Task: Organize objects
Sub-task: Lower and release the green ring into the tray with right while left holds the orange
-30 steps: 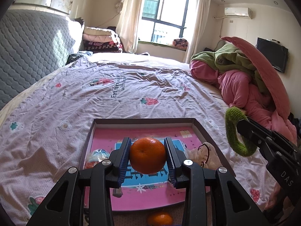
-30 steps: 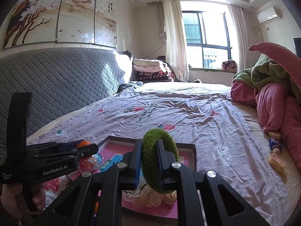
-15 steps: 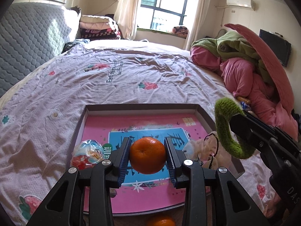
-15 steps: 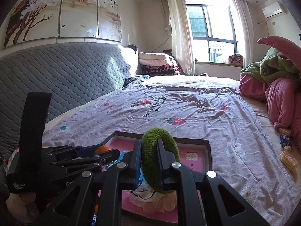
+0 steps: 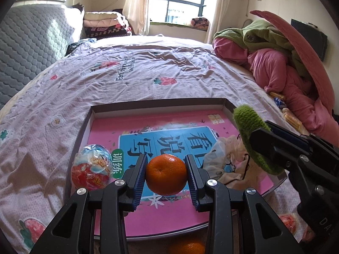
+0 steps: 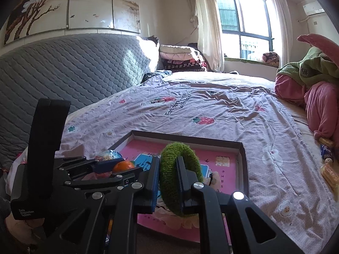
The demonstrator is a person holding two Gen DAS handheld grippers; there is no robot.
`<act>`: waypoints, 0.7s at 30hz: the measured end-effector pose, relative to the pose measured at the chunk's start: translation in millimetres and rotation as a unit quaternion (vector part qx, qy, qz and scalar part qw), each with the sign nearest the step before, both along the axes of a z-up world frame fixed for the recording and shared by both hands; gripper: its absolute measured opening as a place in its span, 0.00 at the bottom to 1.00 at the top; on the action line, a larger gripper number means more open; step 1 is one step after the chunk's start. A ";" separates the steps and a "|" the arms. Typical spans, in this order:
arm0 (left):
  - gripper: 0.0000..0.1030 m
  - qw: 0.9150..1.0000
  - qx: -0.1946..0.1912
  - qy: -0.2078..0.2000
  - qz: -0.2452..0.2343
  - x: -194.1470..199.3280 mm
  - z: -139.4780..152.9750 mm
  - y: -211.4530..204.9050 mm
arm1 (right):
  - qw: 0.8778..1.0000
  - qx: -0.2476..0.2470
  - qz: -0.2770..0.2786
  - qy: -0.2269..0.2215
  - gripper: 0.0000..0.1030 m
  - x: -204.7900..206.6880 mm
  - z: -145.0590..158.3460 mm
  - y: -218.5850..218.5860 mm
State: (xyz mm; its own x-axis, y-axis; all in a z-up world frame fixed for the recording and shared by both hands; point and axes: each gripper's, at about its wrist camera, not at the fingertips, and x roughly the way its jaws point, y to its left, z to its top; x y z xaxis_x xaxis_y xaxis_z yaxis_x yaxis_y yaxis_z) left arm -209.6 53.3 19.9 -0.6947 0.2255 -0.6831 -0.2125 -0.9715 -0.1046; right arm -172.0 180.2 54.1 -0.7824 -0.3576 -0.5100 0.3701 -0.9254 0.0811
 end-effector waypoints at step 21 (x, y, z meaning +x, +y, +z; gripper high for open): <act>0.36 1.000 -0.014 -0.017 -0.012 -1.4 -12.8 8.0 | 0.996 0.027 -0.003 -0.079 0.15 -11.5 -30.4 -2.6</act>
State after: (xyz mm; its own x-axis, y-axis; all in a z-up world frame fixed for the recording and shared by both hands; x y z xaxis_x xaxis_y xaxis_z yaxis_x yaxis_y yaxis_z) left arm -211.0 61.3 7.1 -0.6653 0.2220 -0.7128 -0.2330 -0.9688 -0.0842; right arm -183.5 177.6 23.7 -0.6926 -0.3222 -0.6454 0.3515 -0.9320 0.0881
